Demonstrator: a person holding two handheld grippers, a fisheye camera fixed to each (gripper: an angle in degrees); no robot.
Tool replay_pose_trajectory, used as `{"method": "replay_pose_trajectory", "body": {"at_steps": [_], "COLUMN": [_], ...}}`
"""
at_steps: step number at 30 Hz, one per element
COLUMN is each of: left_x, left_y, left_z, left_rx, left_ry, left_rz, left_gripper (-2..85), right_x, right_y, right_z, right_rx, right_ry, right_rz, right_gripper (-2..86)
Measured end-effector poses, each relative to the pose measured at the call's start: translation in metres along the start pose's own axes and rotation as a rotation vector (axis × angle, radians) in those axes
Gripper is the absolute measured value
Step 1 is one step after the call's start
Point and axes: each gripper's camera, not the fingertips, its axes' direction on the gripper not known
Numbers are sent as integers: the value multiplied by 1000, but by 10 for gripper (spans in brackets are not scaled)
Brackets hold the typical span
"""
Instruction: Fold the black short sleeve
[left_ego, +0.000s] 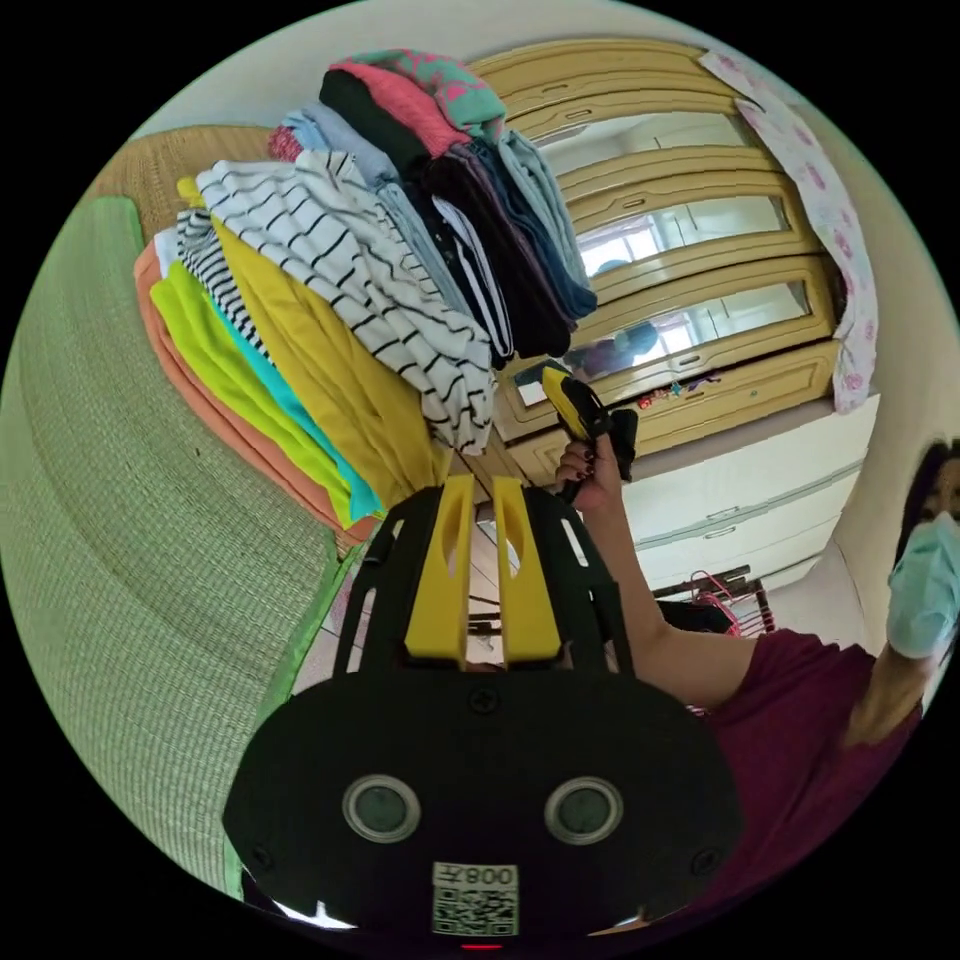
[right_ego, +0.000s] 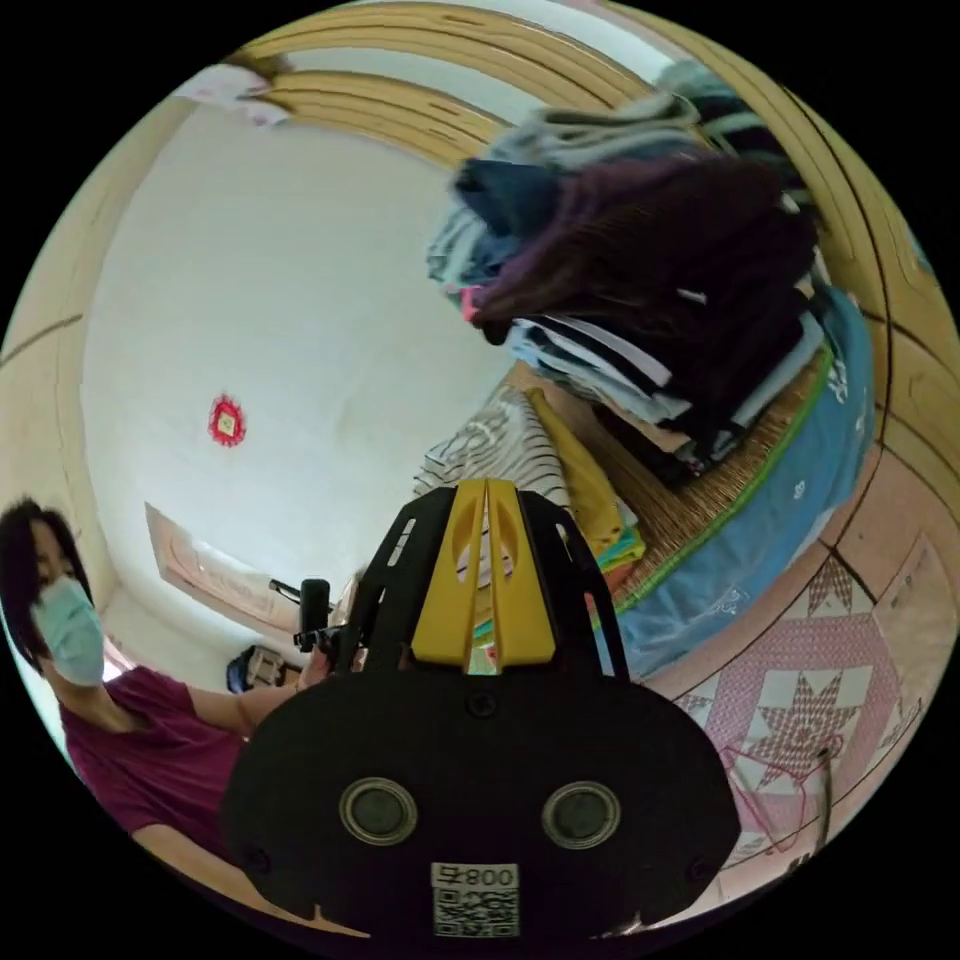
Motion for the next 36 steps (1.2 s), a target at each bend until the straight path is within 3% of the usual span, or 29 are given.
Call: {"method": "replay_pose_trajectory", "body": {"at_steps": [4, 7, 10, 16, 18, 21, 26, 30, 36], "left_x": [32, 36, 62, 180, 252, 325, 406, 495, 590], "left_y": [-13, -14, 7, 69, 97, 129, 163, 206, 228], "left_z": [-1, 14, -2, -51, -65, -72, -49, -16, 63], "left_rx": [5, -93, -53, -26, -12, 40, -73, -114, -336], "left_ry": [-47, -125, -73, -179, -335, -423, -153, -125, 55], "left_rz": [34, -26, -27, 311, 532, 694, 806, 982, 1025], "left_gripper": [19, 8, 4, 2, 3, 4, 7, 21, 65], "right_x": [-96, -132, -174, -301, -351, -434, -558, -659, -804], "right_y": [1, 1, -7, -9, -2, 12, 30, 43, 62], "right_z": [55, 101, 97, 39, 21, -15, -90, -163, -265], "right_rx": [-130, -294, -267, -136, -109, -12, 163, 256, 438], "right_ry": [27, 121, 135, 215, 252, 335, 416, 537, 595], "right_rz": [-140, -125, -122, -207, -249, -290, -323, -380, -461], "right_gripper": [1, 0, 0, 0, 1, 1, 3, 12, 25]}}
